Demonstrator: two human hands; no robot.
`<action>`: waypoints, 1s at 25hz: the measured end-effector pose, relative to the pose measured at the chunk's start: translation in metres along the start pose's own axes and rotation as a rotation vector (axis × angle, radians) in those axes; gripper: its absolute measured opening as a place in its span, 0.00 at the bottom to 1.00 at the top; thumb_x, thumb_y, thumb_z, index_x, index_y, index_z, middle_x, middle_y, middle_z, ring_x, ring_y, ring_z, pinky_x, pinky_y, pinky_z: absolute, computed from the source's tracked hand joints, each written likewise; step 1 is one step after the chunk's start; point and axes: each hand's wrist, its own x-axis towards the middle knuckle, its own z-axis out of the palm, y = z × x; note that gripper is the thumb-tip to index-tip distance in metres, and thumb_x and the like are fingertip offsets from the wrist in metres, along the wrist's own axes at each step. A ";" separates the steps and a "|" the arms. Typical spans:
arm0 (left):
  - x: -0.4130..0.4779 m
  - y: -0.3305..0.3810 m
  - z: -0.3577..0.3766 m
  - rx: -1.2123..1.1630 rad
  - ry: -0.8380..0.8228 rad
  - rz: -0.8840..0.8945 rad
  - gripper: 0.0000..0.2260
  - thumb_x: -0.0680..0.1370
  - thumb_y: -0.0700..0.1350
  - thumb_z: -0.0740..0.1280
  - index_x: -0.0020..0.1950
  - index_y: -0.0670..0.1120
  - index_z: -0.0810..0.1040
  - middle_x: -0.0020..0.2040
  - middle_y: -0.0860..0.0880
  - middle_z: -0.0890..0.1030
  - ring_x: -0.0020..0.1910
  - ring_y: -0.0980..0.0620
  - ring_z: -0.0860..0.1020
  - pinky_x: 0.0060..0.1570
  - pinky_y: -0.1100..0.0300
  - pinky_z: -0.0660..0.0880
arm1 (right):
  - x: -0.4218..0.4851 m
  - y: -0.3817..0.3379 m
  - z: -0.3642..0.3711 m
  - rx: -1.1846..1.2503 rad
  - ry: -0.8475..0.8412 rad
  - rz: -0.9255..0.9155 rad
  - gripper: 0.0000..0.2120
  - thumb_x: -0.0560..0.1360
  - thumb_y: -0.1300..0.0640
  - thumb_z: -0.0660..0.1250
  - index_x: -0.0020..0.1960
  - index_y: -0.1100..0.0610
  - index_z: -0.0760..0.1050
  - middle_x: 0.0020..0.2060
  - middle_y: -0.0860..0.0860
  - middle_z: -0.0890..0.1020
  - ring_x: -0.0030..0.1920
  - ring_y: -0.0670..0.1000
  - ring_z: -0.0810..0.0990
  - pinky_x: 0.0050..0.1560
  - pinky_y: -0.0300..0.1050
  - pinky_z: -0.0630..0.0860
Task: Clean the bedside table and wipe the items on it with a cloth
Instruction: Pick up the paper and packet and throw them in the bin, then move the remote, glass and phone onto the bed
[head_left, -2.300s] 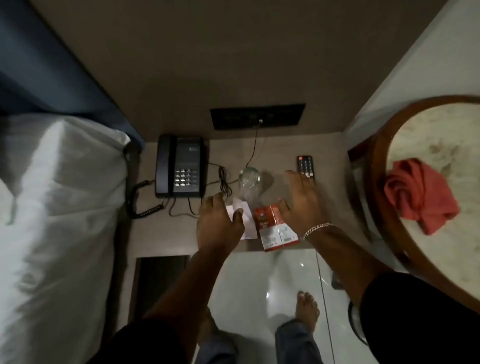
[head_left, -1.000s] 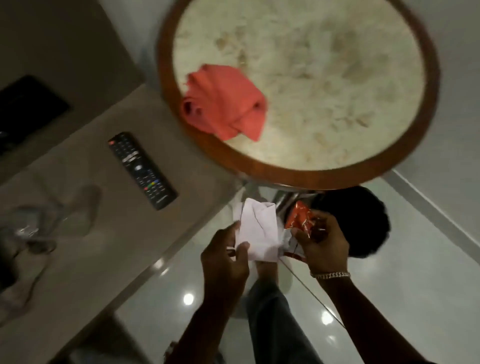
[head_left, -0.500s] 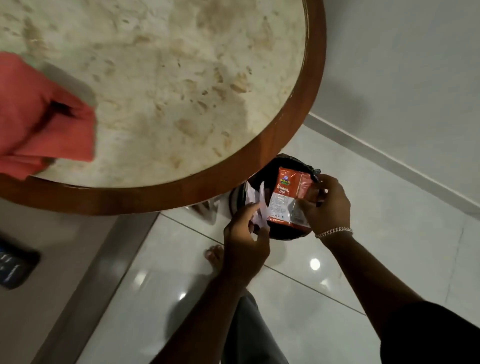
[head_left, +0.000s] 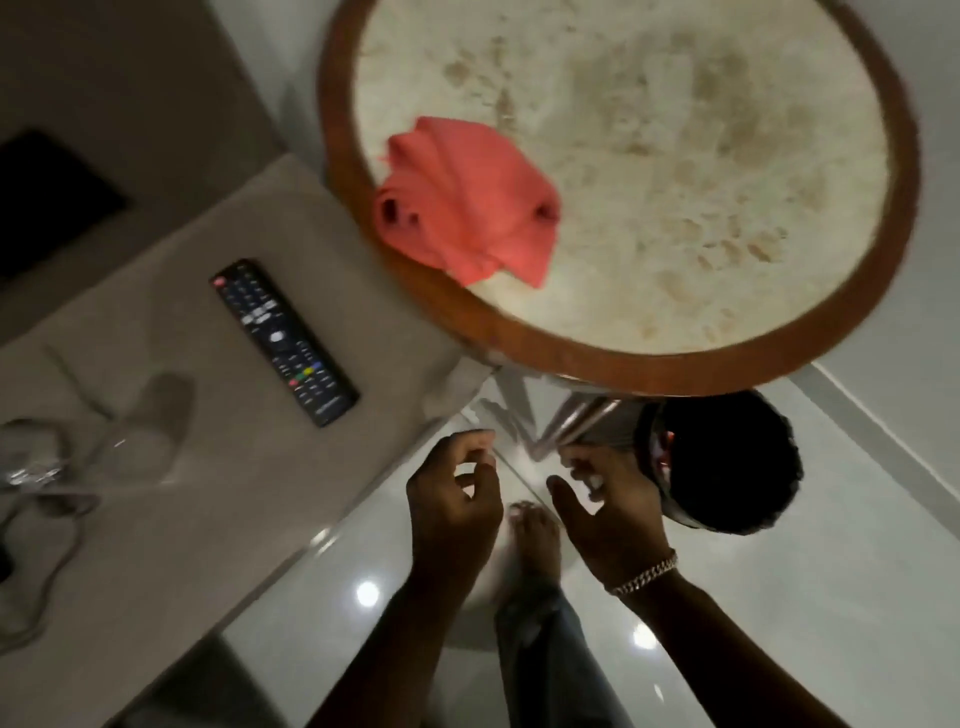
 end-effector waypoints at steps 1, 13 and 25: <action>0.005 -0.004 -0.023 0.046 0.048 0.058 0.08 0.76 0.38 0.64 0.51 0.42 0.82 0.47 0.49 0.84 0.45 0.60 0.80 0.42 0.74 0.73 | 0.008 -0.022 0.016 0.024 -0.046 -0.049 0.12 0.70 0.52 0.70 0.50 0.57 0.78 0.43 0.50 0.83 0.39 0.45 0.78 0.38 0.37 0.75; 0.106 -0.051 -0.114 0.113 0.448 -0.401 0.05 0.72 0.39 0.67 0.43 0.38 0.81 0.44 0.37 0.84 0.47 0.37 0.80 0.44 0.57 0.73 | 0.134 -0.160 0.162 -0.092 -0.432 -0.129 0.12 0.74 0.57 0.68 0.56 0.60 0.80 0.52 0.59 0.85 0.52 0.56 0.82 0.50 0.36 0.71; -0.010 0.019 -0.231 -0.665 0.777 -0.453 0.07 0.72 0.33 0.71 0.42 0.44 0.85 0.36 0.44 0.86 0.35 0.50 0.83 0.41 0.53 0.83 | 0.070 -0.298 0.102 0.259 -0.845 -0.338 0.07 0.73 0.60 0.69 0.51 0.55 0.80 0.43 0.50 0.86 0.43 0.46 0.85 0.45 0.40 0.81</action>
